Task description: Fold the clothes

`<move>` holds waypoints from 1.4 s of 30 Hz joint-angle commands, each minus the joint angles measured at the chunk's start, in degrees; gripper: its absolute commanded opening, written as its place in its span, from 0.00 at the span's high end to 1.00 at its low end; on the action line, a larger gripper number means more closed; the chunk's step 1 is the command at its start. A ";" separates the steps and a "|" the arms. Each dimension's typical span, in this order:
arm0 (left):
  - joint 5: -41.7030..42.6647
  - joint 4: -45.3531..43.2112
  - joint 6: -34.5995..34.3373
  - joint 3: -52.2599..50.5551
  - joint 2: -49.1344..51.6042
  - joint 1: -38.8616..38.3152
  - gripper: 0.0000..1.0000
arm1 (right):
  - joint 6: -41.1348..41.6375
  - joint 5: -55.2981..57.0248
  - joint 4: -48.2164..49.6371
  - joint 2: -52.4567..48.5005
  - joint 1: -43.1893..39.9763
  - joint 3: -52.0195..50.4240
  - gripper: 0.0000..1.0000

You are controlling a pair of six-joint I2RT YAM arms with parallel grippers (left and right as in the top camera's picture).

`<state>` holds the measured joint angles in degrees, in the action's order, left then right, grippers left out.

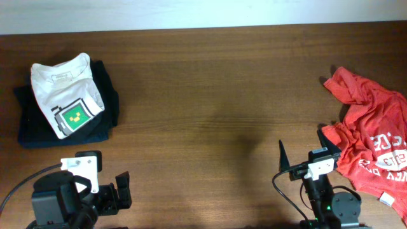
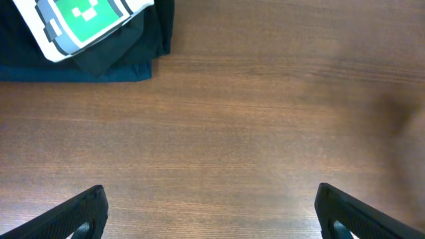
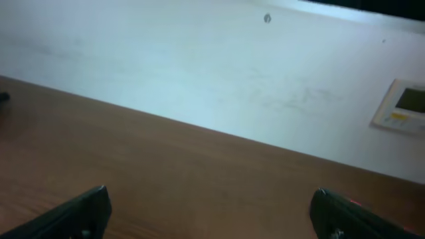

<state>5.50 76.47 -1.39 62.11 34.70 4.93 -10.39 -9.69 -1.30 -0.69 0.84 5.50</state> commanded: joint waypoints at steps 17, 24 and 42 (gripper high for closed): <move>-0.44 -0.26 -0.55 -0.09 -0.17 0.11 0.01 | -2.69 7.19 -3.02 0.48 0.28 -5.18 0.01; -0.44 -0.26 -0.55 -0.09 -0.17 0.11 0.01 | -2.69 7.19 -3.02 0.48 0.28 -5.18 0.01; -4.85 -9.29 -0.33 -4.37 -8.66 -3.67 0.01 | -2.69 7.19 -3.02 0.48 0.28 -5.18 0.01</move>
<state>4.23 72.01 -1.39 61.34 30.50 3.18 -12.69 -3.62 -3.90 -0.69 0.84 0.58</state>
